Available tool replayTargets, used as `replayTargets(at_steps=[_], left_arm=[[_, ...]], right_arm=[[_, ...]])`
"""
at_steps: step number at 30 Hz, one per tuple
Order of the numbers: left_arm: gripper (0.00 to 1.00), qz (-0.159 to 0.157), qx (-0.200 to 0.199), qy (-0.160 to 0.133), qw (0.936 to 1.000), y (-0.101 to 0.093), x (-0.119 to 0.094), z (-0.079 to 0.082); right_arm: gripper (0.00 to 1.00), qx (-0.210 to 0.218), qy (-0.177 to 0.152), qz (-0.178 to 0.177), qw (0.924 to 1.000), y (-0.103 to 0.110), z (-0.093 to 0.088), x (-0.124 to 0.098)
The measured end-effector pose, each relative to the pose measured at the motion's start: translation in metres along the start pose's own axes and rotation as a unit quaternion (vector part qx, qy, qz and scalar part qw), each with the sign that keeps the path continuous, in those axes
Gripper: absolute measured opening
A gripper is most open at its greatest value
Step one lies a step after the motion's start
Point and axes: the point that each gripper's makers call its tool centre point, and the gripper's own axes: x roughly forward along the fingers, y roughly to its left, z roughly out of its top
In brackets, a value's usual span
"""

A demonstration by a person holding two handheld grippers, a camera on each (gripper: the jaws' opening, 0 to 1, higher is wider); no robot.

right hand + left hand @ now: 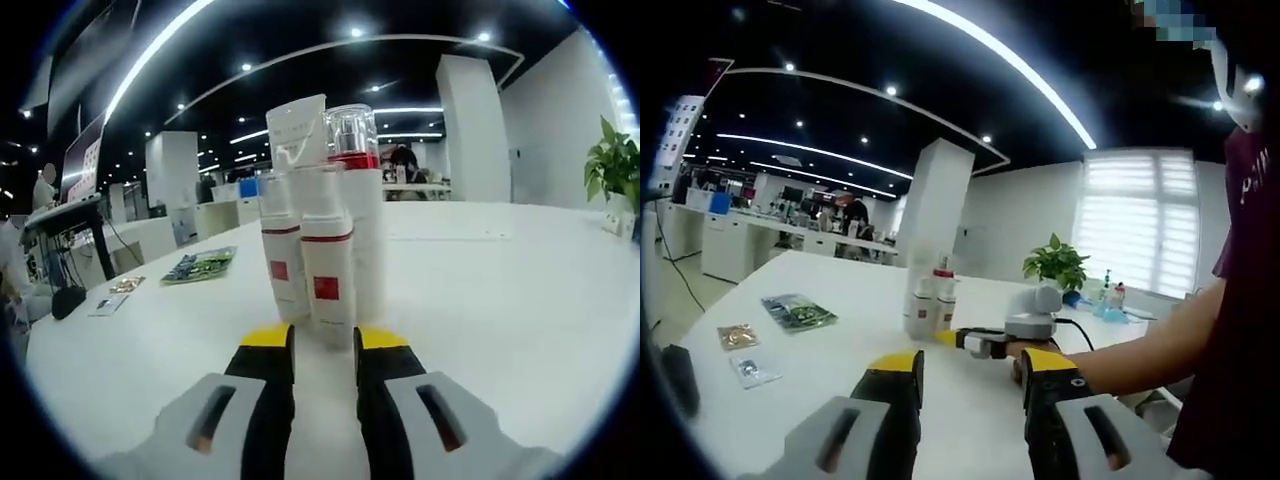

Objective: Arrange the skincare products in the storage area until every visible bottle or jar stands upright without overlapping.

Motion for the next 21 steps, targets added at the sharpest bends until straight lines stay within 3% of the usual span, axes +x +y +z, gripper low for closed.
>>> replayTargets(at_steps=[2,5,9,15,20,21], left_arm=[[0.39,-0.003,0.014,0.000,0.9999,-0.003,-0.001,0.001],[0.38,0.006,-0.016,-0.018,0.9997,0.001,-0.003,0.003],[0.37,-0.005,0.002,0.007,1.0000,-0.002,-0.005,-0.004],[0.35,0.004,-0.012,0.001,0.9999,0.003,-0.007,-0.002],[0.35,-0.001,-0.007,0.011,0.9999,-0.002,-0.004,-0.006],[0.35,-0.003,-0.009,0.010,0.9999,-0.003,-0.004,-0.005]], right_arm=[[0.17,-0.010,0.001,0.003,0.9999,0.001,0.000,0.000],[0.17,-0.004,0.003,-0.001,1.0000,-0.001,-0.001,0.001],[0.17,0.008,0.009,-0.010,0.9999,-0.004,0.000,0.008],[0.20,0.025,0.019,-0.021,0.9993,-0.012,-0.002,0.016],[0.25,0.003,0.026,-0.013,0.9996,-0.006,-0.003,0.018],[0.24,-0.034,0.024,-0.009,0.9991,-0.004,0.000,0.022]])
